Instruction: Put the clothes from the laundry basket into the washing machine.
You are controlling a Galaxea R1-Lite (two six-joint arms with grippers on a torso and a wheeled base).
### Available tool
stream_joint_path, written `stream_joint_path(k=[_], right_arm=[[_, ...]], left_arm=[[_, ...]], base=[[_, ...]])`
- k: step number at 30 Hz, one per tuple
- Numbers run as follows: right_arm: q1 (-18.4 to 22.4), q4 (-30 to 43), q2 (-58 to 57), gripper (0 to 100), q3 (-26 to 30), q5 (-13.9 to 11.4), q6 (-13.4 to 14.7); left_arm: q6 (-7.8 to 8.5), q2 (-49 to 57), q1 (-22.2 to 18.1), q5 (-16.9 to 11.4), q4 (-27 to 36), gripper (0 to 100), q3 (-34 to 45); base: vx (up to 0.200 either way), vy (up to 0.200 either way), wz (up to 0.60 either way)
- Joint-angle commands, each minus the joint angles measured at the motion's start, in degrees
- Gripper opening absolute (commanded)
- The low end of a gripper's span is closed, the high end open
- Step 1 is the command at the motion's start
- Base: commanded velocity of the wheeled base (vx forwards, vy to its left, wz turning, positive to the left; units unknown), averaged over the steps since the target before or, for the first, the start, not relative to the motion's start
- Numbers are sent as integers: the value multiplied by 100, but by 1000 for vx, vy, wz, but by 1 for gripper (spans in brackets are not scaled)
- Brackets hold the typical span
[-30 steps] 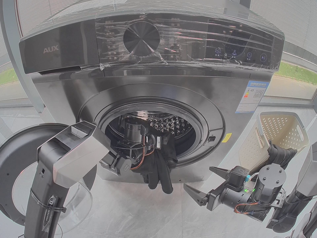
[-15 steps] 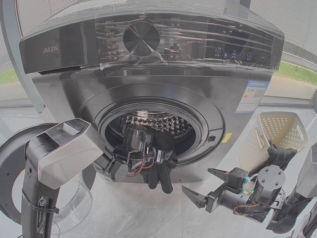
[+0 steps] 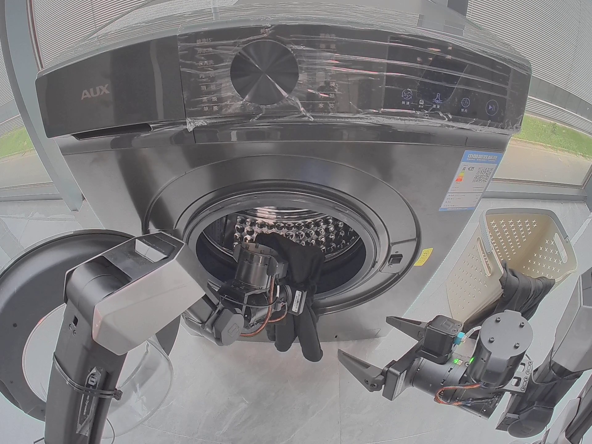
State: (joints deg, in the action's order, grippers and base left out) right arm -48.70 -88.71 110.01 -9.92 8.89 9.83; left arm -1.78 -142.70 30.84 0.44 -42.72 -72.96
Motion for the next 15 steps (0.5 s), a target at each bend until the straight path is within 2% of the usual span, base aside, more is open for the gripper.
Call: stream_joint_path(k=[1, 4, 5, 6, 7, 8, 15], right_arm=[[-8, -6, 3, 100, -1, -1, 2], [-8, -6, 3, 100, -10, -1, 2], [-8, -6, 12, 100, -18, 8, 2], [-25, -6, 12, 100, -27, 8, 2], [-43, -6, 12, 100, -27, 8, 2], [-61, -6, 12, 100, -36, 8, 2], [-78, -6, 12, 100, -45, 8, 11]], left_arm=[[-42, -91, -26, 26, -35, 0, -131], [-103, -109, -34, 193, -132, 0, -465], [-385, -205, -26, 554, -255, 0, -1045], [-675, -311, -8, 773, -290, 0, -1475], [-824, -337, -8, 844, -264, 0, -1704], [-885, -337, -8, 861, -255, 0, -1809], [-877, -363, -17, 870, -316, 0, -1889]], base=[[0, 0, 0], [0, 0, 0], [0, 0, 0], [0, 0, 0], [0, 0, 0], [0, 0, 0], [0, 0, 0]])
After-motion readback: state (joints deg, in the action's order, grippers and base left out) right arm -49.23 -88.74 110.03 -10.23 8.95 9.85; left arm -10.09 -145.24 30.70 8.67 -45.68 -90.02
